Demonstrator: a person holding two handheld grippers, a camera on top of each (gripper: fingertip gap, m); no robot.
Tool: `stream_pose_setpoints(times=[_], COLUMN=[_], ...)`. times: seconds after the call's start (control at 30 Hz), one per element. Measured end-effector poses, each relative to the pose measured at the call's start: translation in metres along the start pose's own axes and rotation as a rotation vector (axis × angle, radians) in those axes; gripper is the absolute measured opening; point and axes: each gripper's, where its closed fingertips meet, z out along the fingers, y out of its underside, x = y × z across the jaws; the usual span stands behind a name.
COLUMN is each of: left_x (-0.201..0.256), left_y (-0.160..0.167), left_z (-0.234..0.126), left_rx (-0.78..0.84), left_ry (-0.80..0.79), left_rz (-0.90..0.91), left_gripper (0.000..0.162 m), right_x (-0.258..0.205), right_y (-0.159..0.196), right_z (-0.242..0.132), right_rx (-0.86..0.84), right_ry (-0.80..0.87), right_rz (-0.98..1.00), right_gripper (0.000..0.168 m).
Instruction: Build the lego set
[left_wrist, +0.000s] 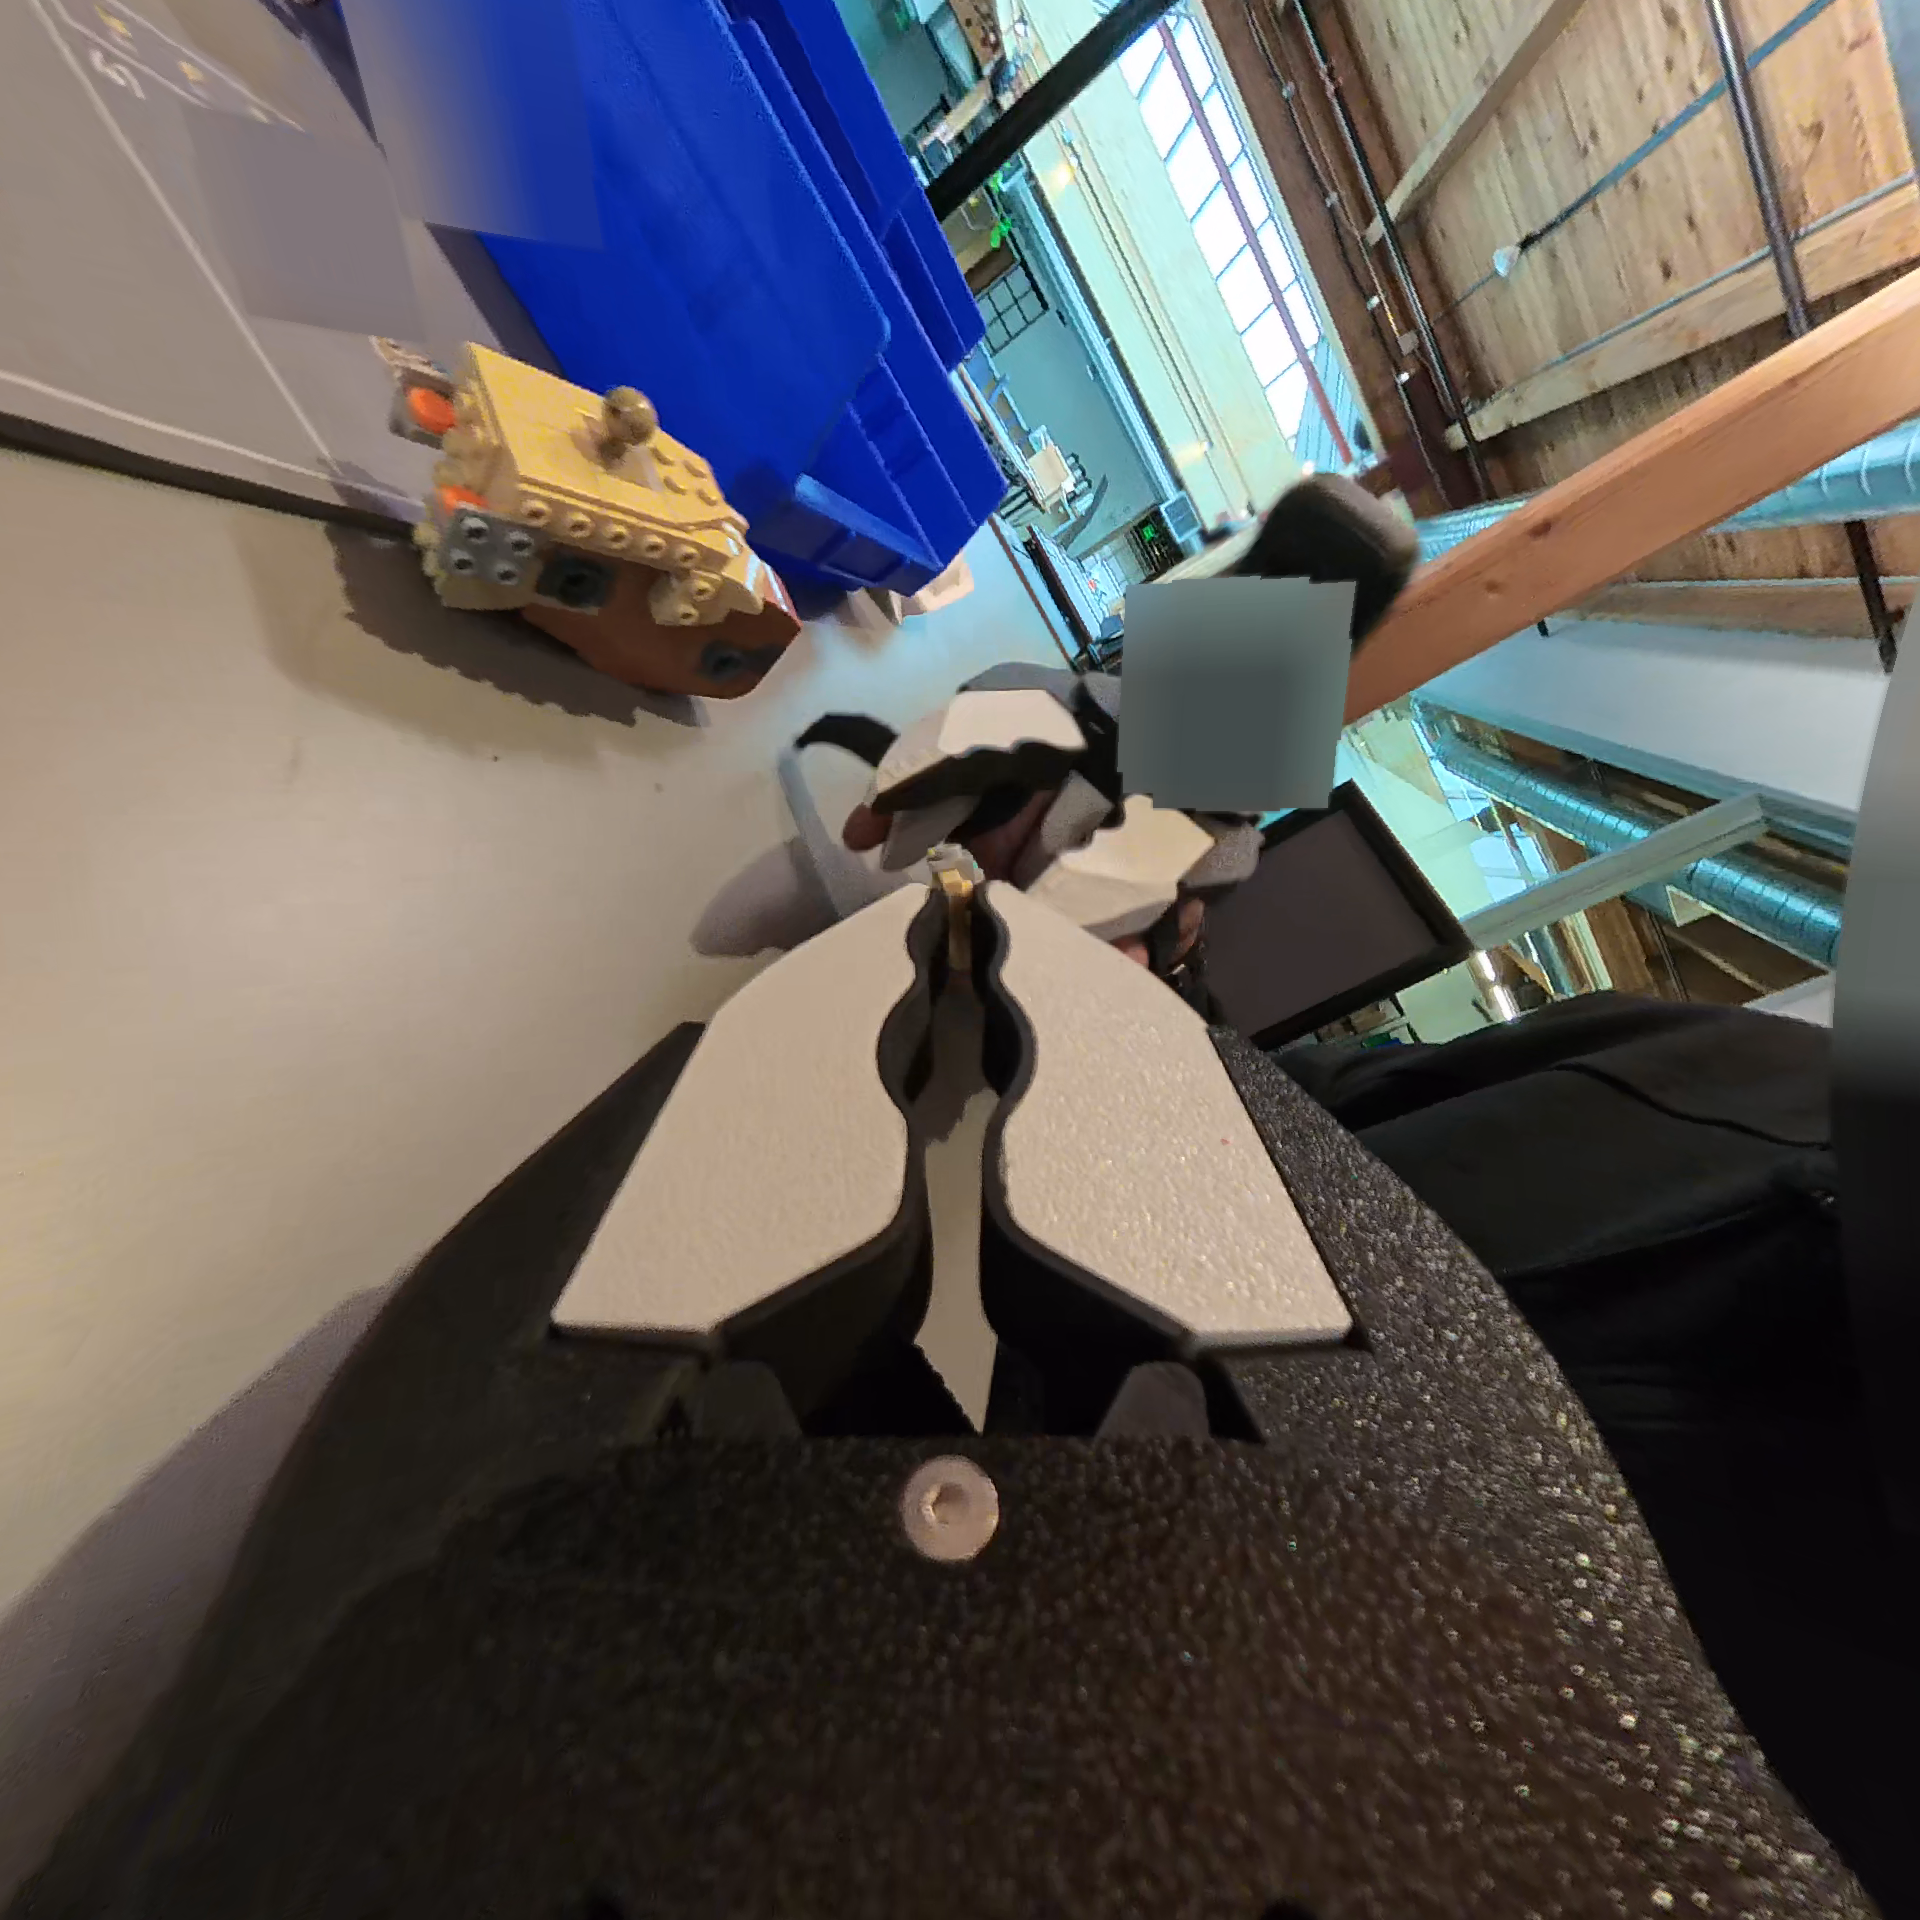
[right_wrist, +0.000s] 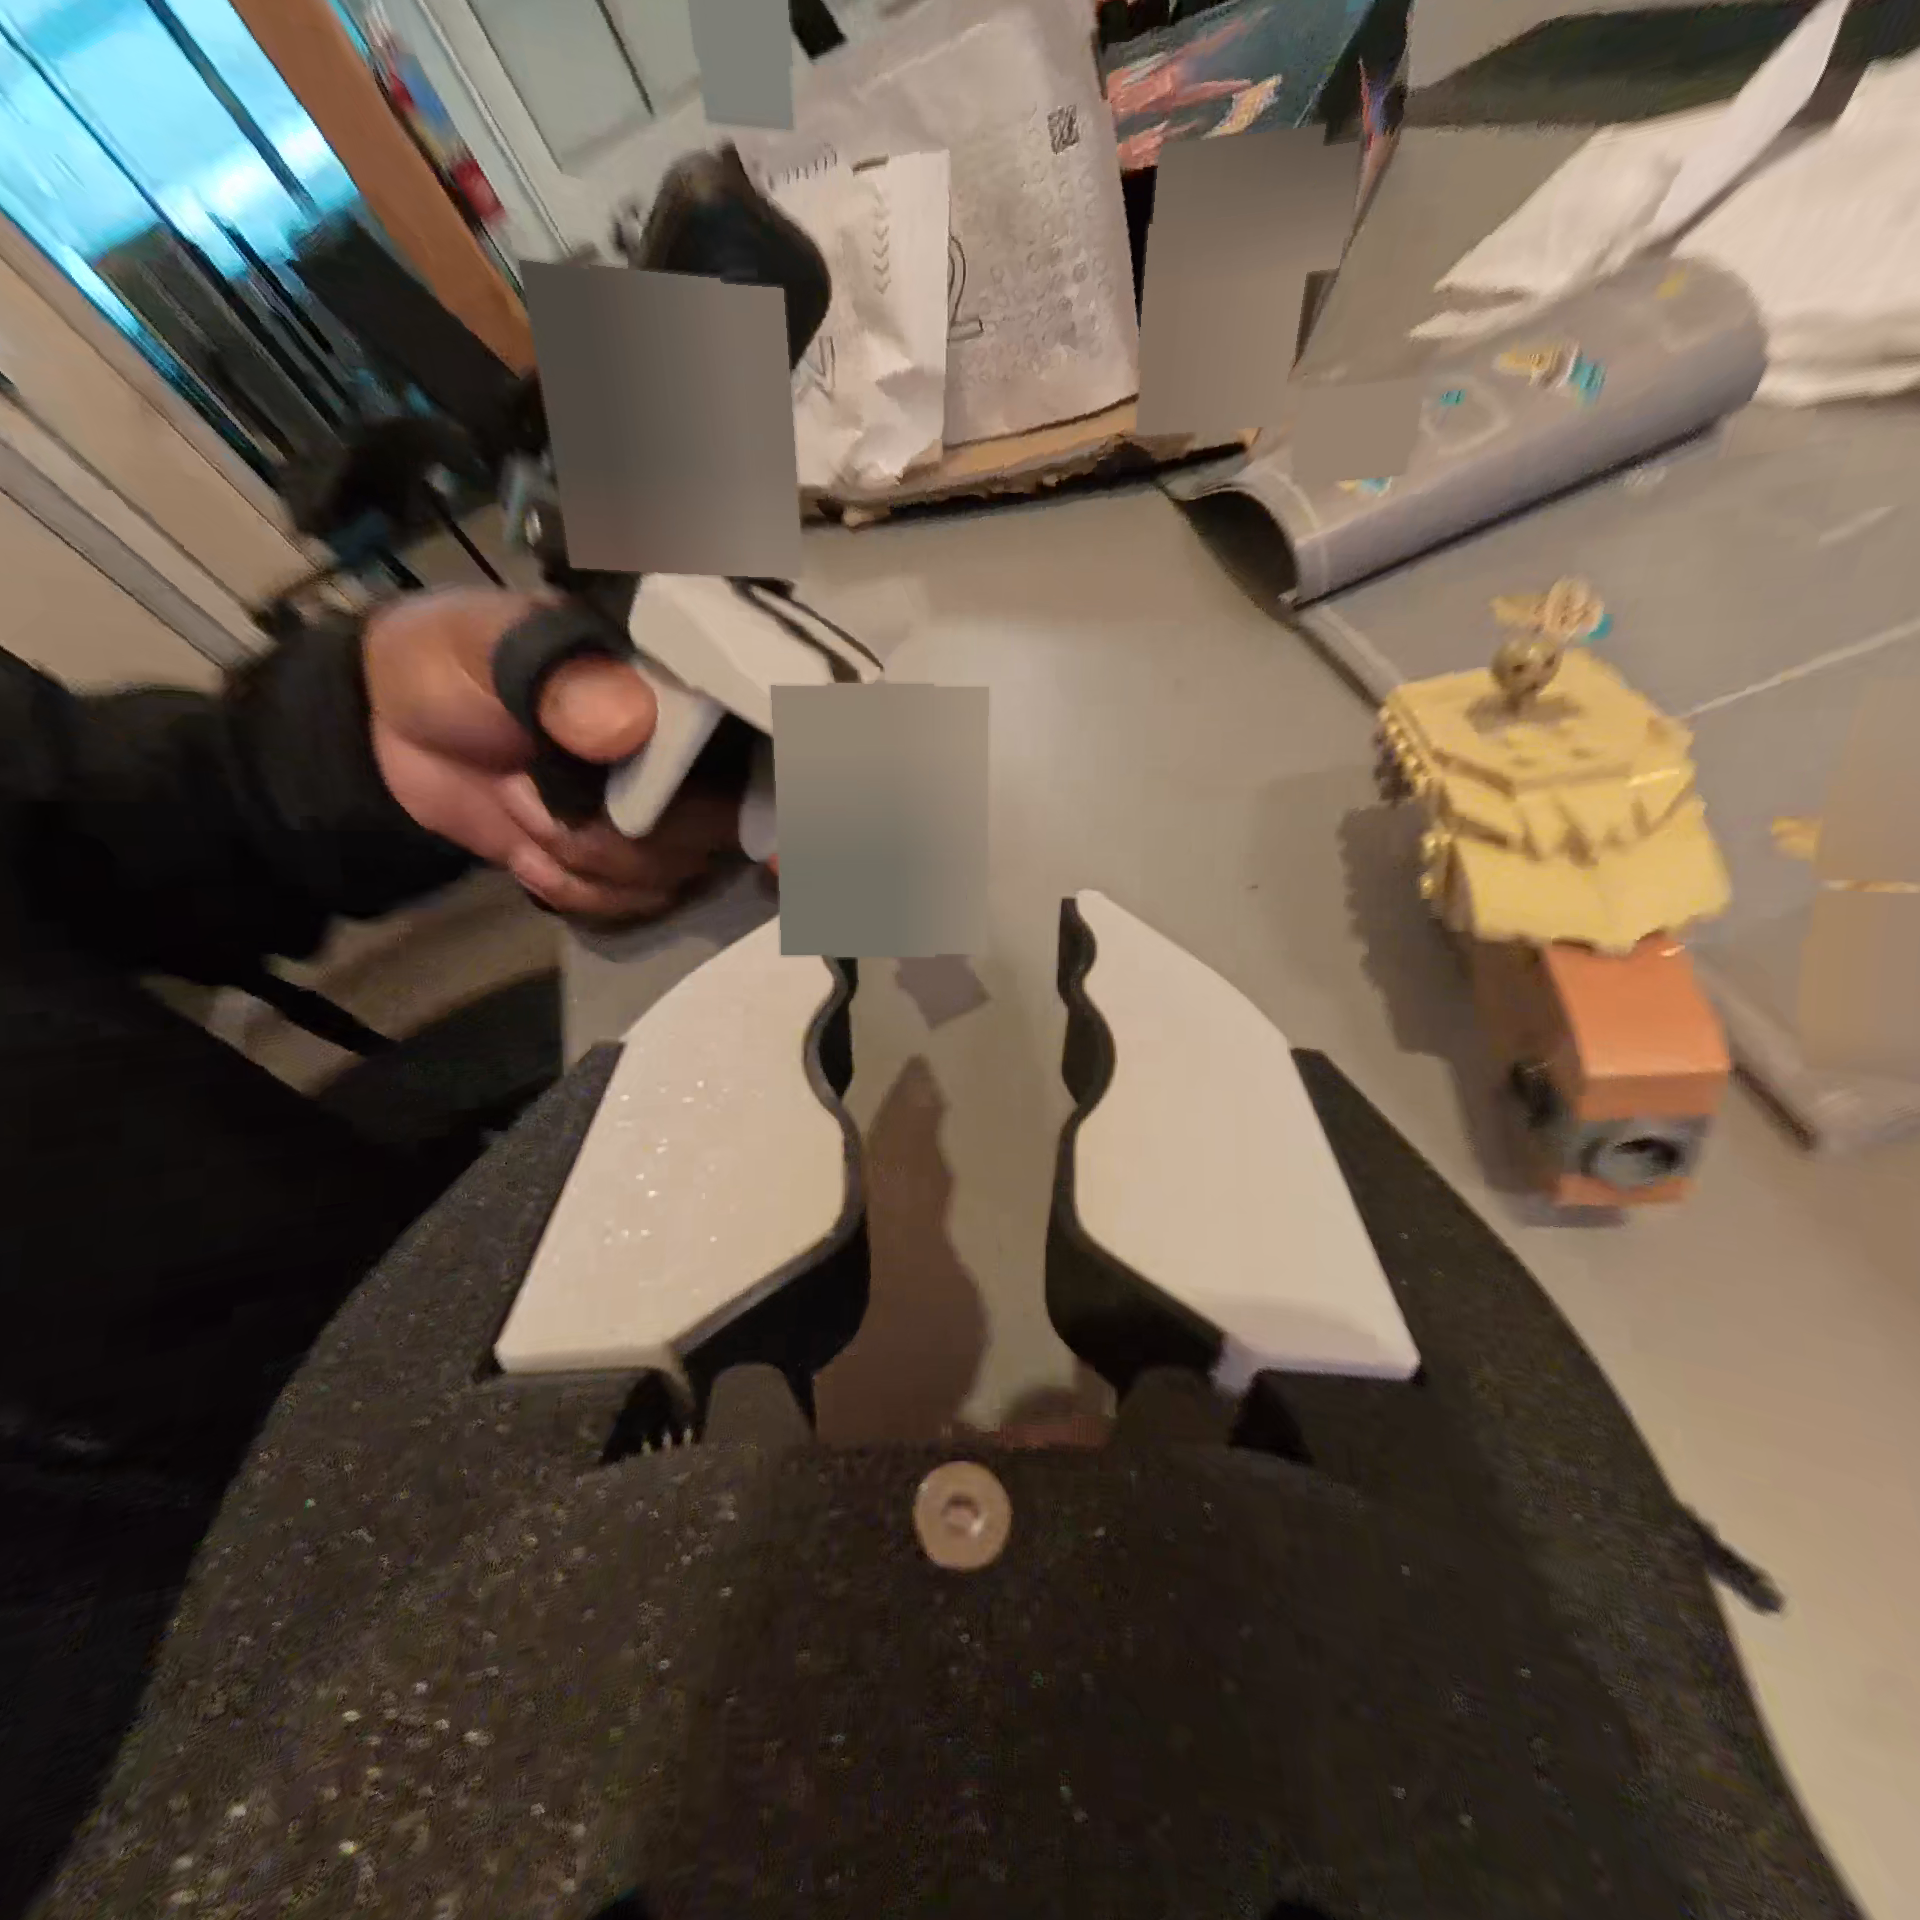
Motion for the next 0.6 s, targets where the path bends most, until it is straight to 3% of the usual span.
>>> stream_pose_setpoints(times=[0.17,0.6], left_x=[-0.007,-0.004], left_y=[-0.001,0.003], left_z=[-0.001,0.000], left_rx=[0.012,0.012], left_ry=[-0.026,0.028], left_rz=[-0.053,-0.142], left_gripper=[0.004,0.004], right_x=[-0.006,-0.010], right_y=[0.005,-0.002], right_z=[0.007,0.016], right_rx=[-0.042,-0.041], right_ry=[0.023,-0.022], right_rz=[-0.255,-0.341], right_gripper=[0.040,0.031])
